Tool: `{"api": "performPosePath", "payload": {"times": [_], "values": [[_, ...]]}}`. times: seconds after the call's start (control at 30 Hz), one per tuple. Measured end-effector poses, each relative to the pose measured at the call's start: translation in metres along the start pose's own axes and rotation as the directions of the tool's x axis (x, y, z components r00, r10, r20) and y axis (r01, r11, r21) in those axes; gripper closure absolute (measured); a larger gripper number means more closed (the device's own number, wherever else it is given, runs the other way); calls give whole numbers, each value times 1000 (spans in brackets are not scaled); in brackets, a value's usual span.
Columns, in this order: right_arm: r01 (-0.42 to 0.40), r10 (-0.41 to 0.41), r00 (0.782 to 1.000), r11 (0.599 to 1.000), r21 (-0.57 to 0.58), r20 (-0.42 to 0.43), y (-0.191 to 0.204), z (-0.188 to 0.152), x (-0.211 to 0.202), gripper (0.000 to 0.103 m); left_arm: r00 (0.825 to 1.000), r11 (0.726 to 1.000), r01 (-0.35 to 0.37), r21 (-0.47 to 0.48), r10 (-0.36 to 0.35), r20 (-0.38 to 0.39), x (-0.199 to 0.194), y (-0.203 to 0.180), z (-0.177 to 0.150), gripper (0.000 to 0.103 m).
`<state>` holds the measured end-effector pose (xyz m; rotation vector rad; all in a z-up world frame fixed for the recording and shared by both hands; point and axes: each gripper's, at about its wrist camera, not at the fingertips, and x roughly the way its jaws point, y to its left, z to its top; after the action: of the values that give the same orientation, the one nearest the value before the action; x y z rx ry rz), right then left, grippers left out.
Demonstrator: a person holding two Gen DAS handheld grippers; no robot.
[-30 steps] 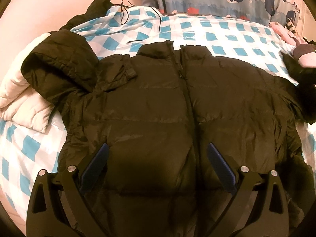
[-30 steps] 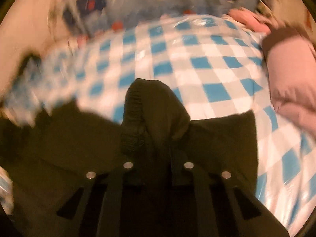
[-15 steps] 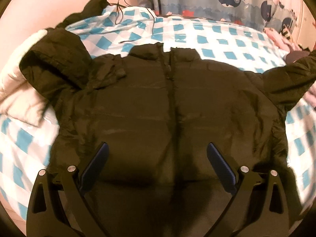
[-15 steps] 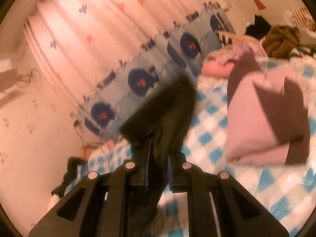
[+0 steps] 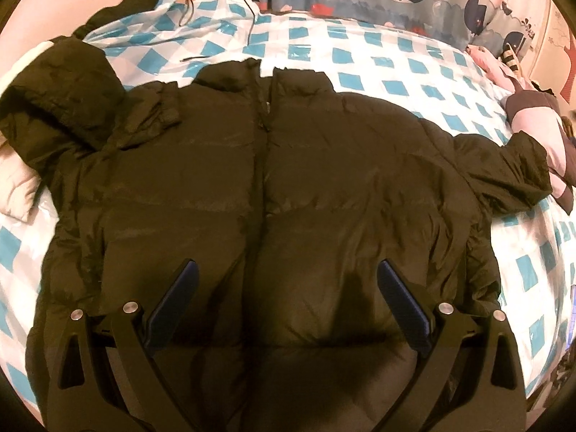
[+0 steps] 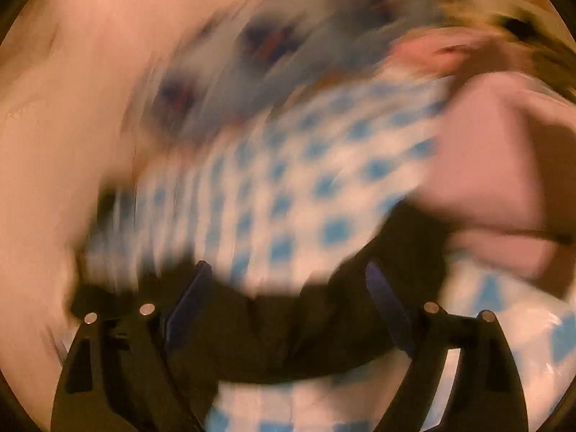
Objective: Fold large clothes
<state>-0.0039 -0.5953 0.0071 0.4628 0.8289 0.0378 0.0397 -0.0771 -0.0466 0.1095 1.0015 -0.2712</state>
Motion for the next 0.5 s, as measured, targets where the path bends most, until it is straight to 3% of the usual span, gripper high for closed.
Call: {"api": "performPosePath", "payload": {"times": [0.1,0.17,0.3,0.4,0.43,0.5], "values": [[-62,43,985,992,-112,-167,63,16,99,14,1000,1000,0,8,0,-1,1,0,-1,8],[-25,-17,973,983,-183,-229,89,26,149,14,1000,1000,-6,17,5,16,-3,2,-1,8],[38,-157,912,952,-304,-379,122,36,255,14,1000,999,-11,41,10,22,-4,8,-2,8],[28,-180,864,950,-312,-471,131,15,287,14,999,998,-34,44,33,19,0,18,-3,8],[-28,-147,846,948,-318,-512,139,5,293,14,999,999,-33,38,33,17,1,23,-2,8],[-67,-171,856,899,-433,-488,160,-13,290,16,1000,999,-25,21,25,17,2,32,0,8]]}}
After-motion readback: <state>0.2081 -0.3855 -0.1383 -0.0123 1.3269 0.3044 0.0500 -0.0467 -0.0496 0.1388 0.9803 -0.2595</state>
